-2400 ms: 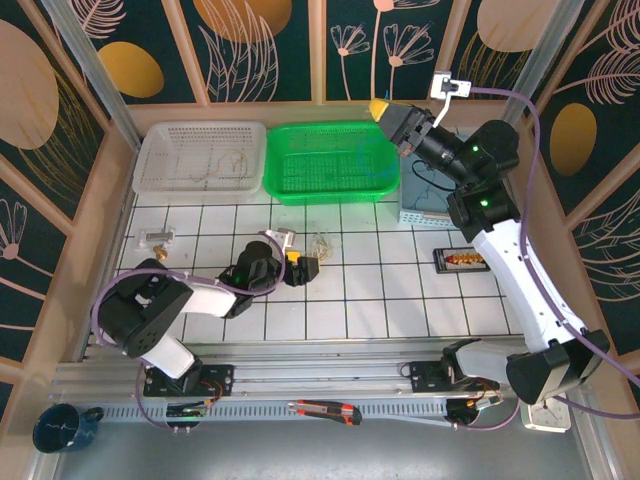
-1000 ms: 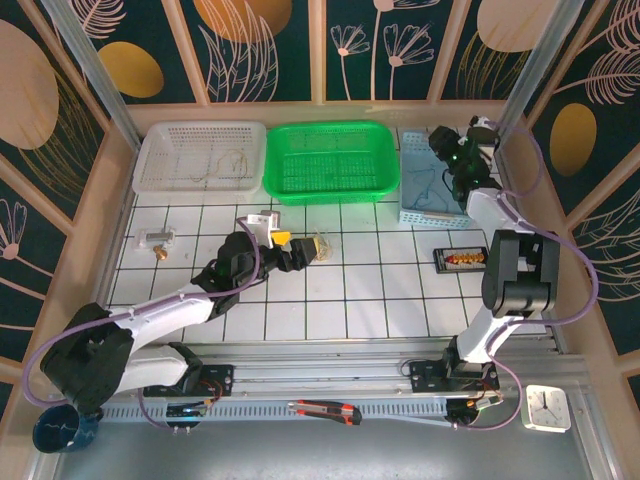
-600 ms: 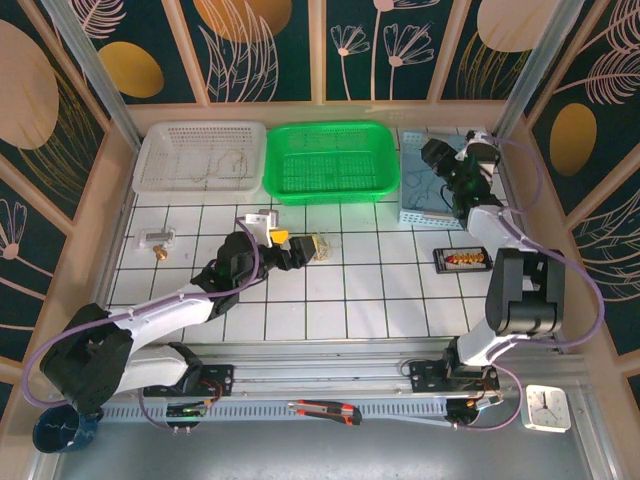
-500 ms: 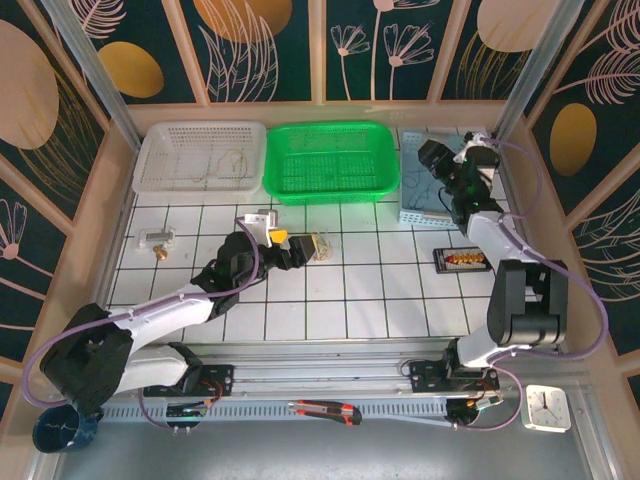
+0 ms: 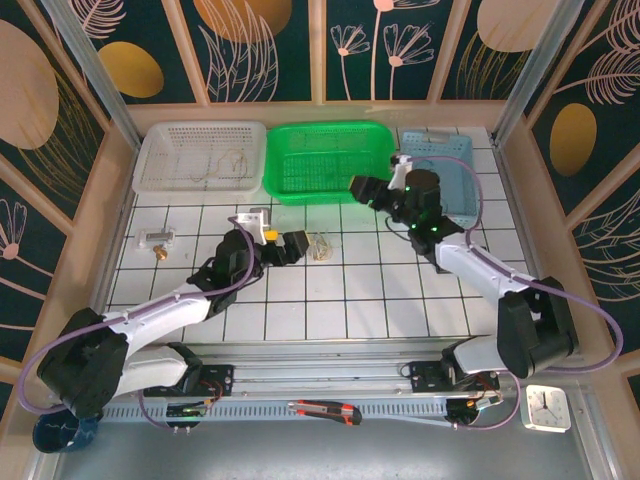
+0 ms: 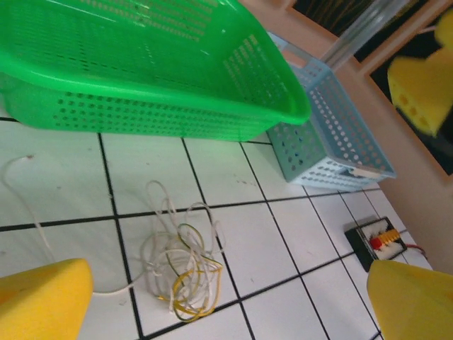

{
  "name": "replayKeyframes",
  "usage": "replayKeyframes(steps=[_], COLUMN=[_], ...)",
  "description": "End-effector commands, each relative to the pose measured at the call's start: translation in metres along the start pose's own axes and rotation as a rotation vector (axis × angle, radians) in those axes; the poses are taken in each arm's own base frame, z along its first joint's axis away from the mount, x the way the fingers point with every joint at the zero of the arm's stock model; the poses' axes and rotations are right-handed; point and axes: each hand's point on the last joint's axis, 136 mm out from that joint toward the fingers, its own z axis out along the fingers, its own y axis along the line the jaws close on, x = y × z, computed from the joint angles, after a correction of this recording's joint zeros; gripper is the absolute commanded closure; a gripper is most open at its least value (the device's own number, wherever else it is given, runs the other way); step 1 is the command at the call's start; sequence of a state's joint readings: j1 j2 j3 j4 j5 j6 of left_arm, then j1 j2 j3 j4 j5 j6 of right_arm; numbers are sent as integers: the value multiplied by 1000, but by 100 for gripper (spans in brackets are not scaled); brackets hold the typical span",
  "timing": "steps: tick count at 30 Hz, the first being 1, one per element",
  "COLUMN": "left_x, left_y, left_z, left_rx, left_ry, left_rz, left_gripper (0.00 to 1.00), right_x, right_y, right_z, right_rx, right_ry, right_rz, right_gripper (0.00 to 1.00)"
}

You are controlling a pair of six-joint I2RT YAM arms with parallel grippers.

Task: Untangle the cables

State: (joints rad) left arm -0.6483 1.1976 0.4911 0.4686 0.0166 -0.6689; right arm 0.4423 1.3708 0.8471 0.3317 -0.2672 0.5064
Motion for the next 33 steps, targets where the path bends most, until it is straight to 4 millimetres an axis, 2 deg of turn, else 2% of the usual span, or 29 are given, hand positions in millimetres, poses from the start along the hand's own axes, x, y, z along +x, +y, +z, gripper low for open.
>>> replayKeyframes(steps=[1,6,11,14,21,33], left_x=[-21,-26,-19,-14,-9,-9], left_y=[10,40,47,47,44,40], left_z=[-4,-8,-7,-6,-2,0], left_rx=[-24,-79,-78,-73,-53,-25], left_ry=[-36,-45,-6,13,44,47], left_rz=[-94,-188,-205,-201,-194,-207], left_gripper=[1,1,1,1,1,1], right_x=[37,90,140,159,184,189], right_y=[5,9,-3,-9,-18,-24], right_z=[7,19,26,24,21,42], right_rx=[18,44,68,71,90,96], right_ry=[95,233,365,404,451,486], right_rz=[-67,-140,-157,-156,-190,-316], right_gripper=[37,41,57,59,62,62])
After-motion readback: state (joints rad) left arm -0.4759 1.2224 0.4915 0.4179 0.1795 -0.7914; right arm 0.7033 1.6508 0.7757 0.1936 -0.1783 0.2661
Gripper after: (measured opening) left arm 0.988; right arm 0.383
